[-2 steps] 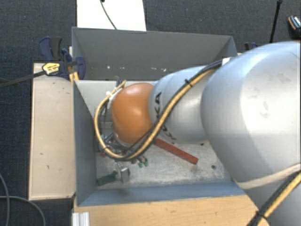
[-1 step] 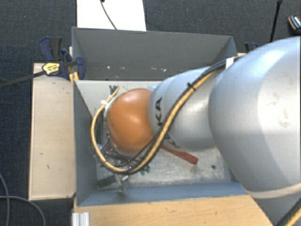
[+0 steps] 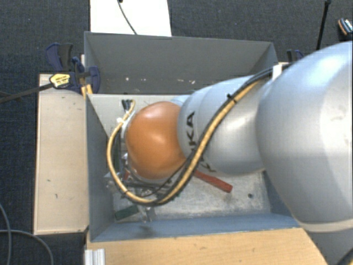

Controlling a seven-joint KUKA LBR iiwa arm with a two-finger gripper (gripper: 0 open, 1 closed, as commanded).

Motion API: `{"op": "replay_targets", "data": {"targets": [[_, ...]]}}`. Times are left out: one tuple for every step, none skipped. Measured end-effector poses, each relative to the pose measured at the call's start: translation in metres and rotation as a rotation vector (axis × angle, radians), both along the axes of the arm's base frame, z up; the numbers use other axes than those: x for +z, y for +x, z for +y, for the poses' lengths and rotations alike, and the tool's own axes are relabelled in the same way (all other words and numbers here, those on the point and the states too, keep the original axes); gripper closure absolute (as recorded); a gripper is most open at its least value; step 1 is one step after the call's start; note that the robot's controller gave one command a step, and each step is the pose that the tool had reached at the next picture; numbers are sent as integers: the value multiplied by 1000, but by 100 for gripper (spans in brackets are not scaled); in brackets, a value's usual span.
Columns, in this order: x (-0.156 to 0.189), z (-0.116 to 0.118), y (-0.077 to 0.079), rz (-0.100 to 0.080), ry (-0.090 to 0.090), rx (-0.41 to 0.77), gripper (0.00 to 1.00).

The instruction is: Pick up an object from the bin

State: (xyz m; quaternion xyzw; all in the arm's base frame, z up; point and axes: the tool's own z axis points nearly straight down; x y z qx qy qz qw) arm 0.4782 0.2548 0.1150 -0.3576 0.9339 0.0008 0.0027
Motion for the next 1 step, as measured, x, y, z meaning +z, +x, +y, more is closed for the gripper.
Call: {"op": "replay_targets", "data": {"targets": [[-46,-2,19,3,-8,127,0]]}}
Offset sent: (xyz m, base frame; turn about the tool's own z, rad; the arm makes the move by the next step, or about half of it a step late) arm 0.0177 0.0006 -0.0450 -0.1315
